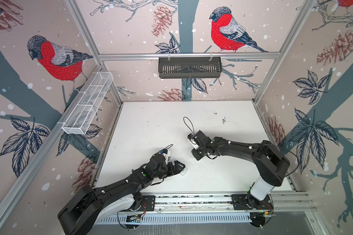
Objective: Load the batteries into the remote control
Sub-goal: 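Carry the cover onto the remote's battery compartment with the right gripper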
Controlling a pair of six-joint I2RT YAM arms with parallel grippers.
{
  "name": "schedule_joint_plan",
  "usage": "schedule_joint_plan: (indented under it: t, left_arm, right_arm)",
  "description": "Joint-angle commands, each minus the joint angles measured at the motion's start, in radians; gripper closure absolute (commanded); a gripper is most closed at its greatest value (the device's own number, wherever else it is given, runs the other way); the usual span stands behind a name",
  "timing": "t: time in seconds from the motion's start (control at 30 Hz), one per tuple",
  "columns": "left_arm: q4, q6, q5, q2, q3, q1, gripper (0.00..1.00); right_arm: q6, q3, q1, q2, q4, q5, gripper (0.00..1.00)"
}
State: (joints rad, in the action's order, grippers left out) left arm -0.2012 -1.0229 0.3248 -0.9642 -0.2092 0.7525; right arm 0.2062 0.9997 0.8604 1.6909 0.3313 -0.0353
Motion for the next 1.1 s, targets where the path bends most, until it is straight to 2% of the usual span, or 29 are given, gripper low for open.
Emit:
schedule_joint_plan:
  t: [0.0, 0.17, 0.4, 0.77, 1.07]
  left_arm:
    - [0.069, -0.003, -0.073, 0.053, -0.012, -0.025, 0.02]
    - [0.235, 0.052, -0.205, 0.220, -0.013, -0.093, 0.03]
    - [0.431, 0.148, -0.269, 0.285, -0.098, -0.157, 0.03]
    - [0.522, 0.167, -0.284, 0.366, -0.126, -0.222, 0.03]
    - [0.523, 0.176, -0.277, 0.360, -0.135, -0.228, 0.02]
  right_arm:
    - [0.001, -0.023, 0.025, -0.042, -0.061, -0.002, 0.71]
    - [-0.005, -0.074, 0.113, -0.116, -0.174, -0.016, 0.71]
    - [-0.046, -0.087, 0.212, -0.114, -0.302, -0.051, 0.72]
    - [-0.075, -0.075, 0.268, -0.032, -0.361, -0.063, 0.72]
    - [-0.038, -0.083, 0.311, 0.005, -0.401, 0.014, 0.72]
